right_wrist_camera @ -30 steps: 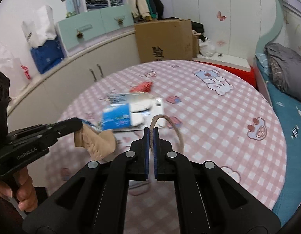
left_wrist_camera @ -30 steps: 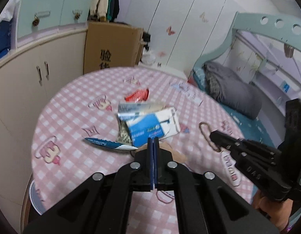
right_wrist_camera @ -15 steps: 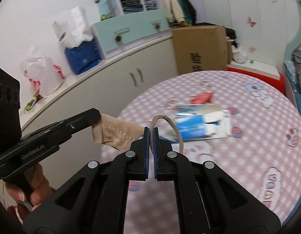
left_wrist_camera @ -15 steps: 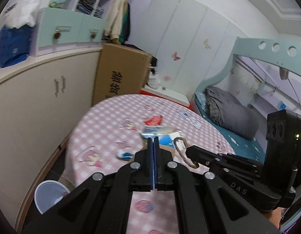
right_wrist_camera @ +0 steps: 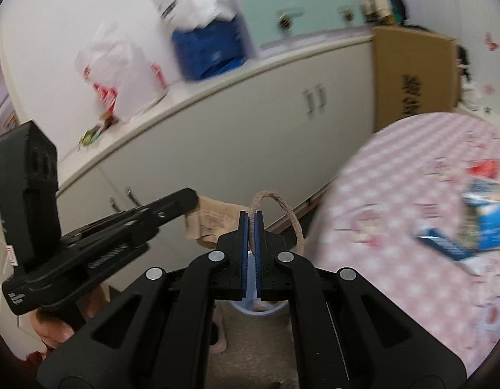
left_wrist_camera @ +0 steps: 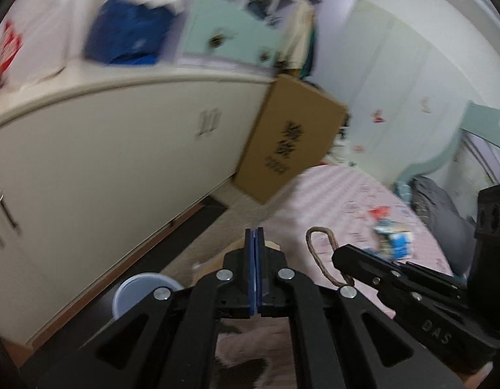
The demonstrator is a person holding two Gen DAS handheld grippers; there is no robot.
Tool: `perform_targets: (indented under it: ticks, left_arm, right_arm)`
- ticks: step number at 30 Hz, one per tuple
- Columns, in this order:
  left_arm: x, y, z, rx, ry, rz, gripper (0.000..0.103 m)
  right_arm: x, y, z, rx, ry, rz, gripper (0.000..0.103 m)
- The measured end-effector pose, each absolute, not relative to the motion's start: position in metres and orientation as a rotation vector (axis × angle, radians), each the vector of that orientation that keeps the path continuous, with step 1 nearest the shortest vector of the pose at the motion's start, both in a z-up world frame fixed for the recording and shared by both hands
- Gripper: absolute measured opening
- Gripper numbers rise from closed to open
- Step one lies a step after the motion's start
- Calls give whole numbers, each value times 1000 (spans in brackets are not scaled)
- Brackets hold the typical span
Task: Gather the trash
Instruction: 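Carry the twine and cloth over the wastebasket and open both grippers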
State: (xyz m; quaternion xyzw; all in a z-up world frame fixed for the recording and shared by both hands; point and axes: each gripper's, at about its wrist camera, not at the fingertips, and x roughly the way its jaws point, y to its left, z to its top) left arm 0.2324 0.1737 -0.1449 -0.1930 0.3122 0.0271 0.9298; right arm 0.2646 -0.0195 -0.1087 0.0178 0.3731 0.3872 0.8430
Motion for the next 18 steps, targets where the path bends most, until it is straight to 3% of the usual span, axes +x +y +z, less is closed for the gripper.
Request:
perform_targets:
  ticks: [8, 18]
  left_arm:
    - [249, 248, -223, -481, 804, 179, 1]
    - [291, 281, -317, -527, 1027, 233, 2]
  right_arm:
    - [273, 80, -186, -66, 925, 866, 4]
    - [304, 109, -266, -88, 1075, 816, 4]
